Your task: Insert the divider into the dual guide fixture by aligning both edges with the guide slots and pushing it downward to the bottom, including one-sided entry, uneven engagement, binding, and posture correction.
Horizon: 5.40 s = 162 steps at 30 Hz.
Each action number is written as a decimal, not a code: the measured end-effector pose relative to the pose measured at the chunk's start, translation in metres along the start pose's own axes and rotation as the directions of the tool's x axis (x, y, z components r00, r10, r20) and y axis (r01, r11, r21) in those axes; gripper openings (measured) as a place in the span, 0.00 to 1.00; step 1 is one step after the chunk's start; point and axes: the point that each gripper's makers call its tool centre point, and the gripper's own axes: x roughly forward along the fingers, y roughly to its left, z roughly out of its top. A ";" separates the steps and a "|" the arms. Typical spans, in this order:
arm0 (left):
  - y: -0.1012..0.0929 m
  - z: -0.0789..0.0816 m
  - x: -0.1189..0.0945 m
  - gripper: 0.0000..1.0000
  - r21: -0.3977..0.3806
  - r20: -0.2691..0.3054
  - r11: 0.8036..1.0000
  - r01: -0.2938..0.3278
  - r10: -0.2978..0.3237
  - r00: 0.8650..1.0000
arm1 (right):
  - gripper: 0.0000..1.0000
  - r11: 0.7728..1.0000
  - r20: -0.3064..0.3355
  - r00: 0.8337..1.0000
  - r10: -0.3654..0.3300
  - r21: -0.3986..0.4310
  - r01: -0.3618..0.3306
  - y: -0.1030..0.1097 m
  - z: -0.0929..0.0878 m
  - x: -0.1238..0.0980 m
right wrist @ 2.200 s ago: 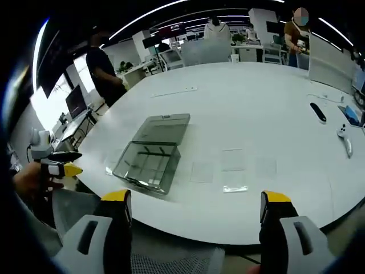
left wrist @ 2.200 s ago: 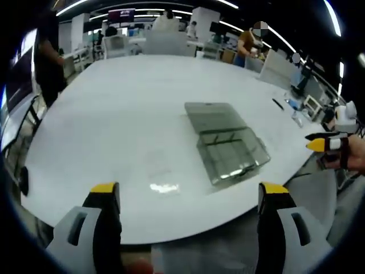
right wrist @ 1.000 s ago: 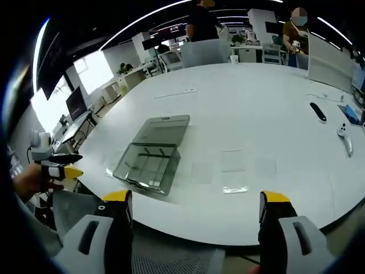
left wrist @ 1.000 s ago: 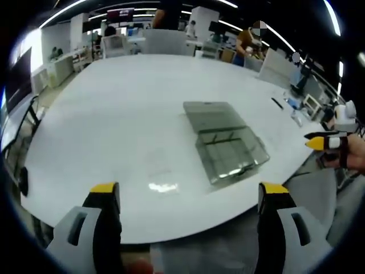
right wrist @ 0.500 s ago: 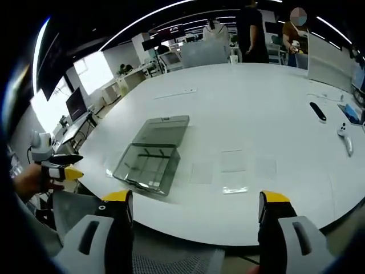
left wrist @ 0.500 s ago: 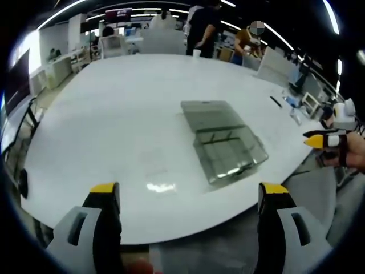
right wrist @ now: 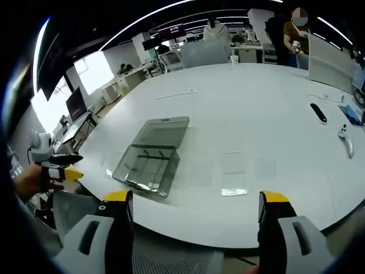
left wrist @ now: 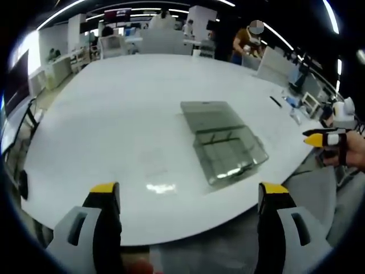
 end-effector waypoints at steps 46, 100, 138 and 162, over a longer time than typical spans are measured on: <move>-0.017 -0.007 0.000 0.98 0.014 -0.003 0.999 0.036 -0.035 0.999 | 0.64 0.997 -0.110 0.994 -0.023 -0.078 0.015 -0.039 -0.001 0.058; -0.036 0.004 0.004 0.91 0.067 0.043 0.988 0.138 -0.141 0.989 | 0.38 0.977 -0.246 0.963 -0.111 -0.204 0.060 -0.070 -0.006 0.122; -0.035 -0.002 0.004 0.91 0.055 0.038 0.990 0.131 -0.133 0.990 | 0.32 0.972 -0.264 0.949 -0.172 -0.205 0.119 -0.081 -0.013 0.130; -0.037 -0.003 0.002 0.91 0.052 0.039 0.990 0.130 -0.132 0.990 | 0.29 0.969 -0.291 0.943 -0.159 -0.231 0.092 -0.080 -0.013 0.129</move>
